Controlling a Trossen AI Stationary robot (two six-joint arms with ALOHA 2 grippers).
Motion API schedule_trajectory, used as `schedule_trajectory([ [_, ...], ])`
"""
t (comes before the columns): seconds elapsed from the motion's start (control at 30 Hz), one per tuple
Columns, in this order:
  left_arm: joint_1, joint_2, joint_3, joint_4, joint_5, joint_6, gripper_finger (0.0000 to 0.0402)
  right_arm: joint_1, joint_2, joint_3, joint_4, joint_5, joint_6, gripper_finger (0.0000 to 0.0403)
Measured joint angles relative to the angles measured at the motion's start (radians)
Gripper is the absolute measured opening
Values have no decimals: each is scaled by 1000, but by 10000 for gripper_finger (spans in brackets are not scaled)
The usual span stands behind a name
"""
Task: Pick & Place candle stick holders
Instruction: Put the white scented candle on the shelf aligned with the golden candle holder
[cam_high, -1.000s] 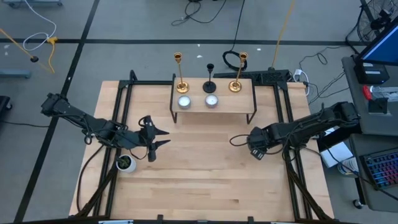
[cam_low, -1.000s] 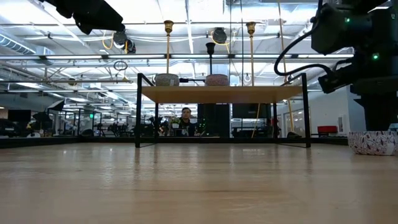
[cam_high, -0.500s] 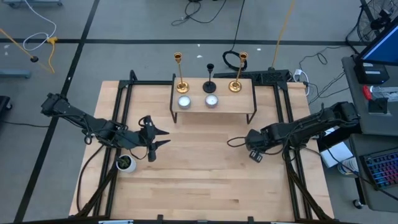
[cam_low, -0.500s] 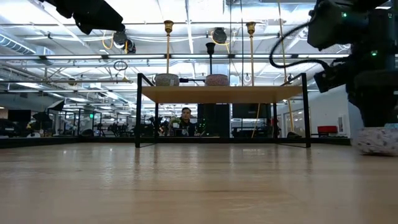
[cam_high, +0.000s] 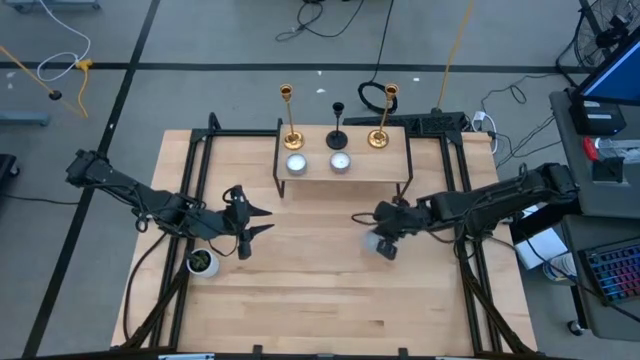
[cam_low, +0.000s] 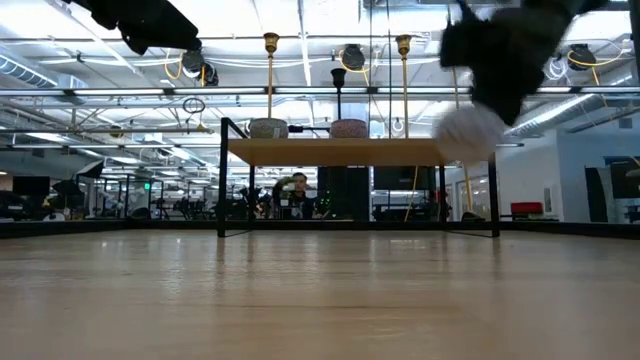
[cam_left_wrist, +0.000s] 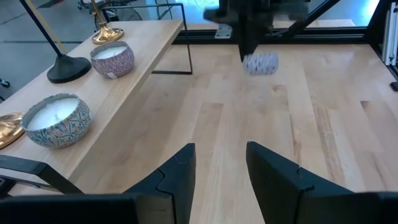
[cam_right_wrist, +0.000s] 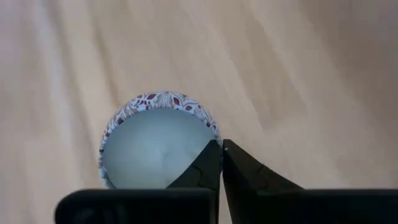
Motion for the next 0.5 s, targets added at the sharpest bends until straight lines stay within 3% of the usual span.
schedule_trajectory([
  [0.13, 0, 0, 0, 1, 0, 4, 150, 0, -1, 111, -1, 42, -110, 2],
  [0.3, 0, 0, 0, 4, 0, 15, 150, -31, 0, 259, -117, 248, -224, 2],
  [0.5, 0, 0, 0, 8, 0, 16, 150, -177, 0, 371, -201, 389, -341, 2],
])
